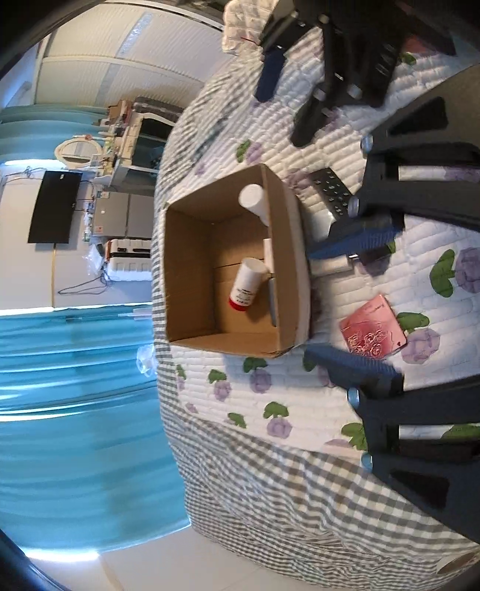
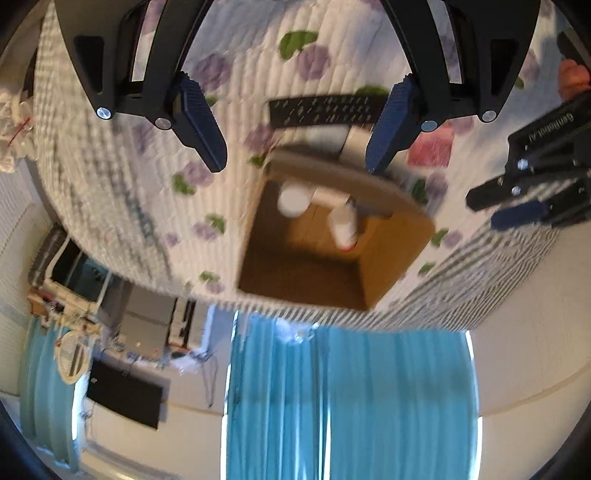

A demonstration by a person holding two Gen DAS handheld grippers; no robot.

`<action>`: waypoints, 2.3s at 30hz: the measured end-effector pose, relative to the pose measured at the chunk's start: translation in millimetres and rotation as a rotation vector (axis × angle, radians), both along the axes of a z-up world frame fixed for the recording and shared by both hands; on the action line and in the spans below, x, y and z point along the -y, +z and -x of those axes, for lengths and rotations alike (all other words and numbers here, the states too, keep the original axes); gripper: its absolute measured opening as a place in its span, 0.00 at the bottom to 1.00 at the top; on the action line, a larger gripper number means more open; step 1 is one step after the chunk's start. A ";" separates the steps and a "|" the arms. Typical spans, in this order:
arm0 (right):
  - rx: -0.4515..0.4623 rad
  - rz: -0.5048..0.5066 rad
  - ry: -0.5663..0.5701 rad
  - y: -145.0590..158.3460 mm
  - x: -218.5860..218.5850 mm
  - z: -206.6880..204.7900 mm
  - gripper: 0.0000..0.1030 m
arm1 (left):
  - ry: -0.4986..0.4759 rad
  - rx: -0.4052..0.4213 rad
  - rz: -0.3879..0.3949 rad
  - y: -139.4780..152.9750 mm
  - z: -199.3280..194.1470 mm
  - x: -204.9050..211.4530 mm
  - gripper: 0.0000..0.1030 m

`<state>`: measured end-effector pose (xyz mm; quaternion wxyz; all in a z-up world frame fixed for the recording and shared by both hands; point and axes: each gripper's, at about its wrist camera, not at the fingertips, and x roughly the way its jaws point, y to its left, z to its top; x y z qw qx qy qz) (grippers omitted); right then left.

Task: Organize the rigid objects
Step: 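Grasp the pink rose-patterned card case with the left tool, then grasp the black TV remote by its end with the right tool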

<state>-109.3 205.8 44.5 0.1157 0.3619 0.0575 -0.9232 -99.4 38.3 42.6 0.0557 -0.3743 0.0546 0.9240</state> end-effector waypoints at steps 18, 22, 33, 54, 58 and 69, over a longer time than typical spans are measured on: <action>0.181 -0.115 -0.044 -88.0 15.8 18.7 0.75 | 0.103 0.149 0.094 -104.5 38.3 20.5 0.88; 0.209 -0.125 -0.056 -96.3 17.1 22.3 0.77 | 0.132 0.191 0.057 -114.2 41.9 29.9 0.90; 0.205 -0.101 -0.072 -97.5 13.5 19.5 0.78 | 0.169 0.346 0.082 -150.3 64.6 26.8 0.90; 0.341 0.045 -0.162 -117.3 7.7 32.0 0.78 | 0.108 0.213 -0.054 -105.9 25.5 34.0 0.71; 0.381 0.079 -0.216 -126.2 18.3 46.6 0.78 | 0.145 0.175 -0.066 -95.8 24.1 45.3 0.70; 0.414 0.097 -0.316 -148.5 37.0 72.9 0.82 | 0.133 0.172 -0.091 -96.3 31.1 54.5 0.70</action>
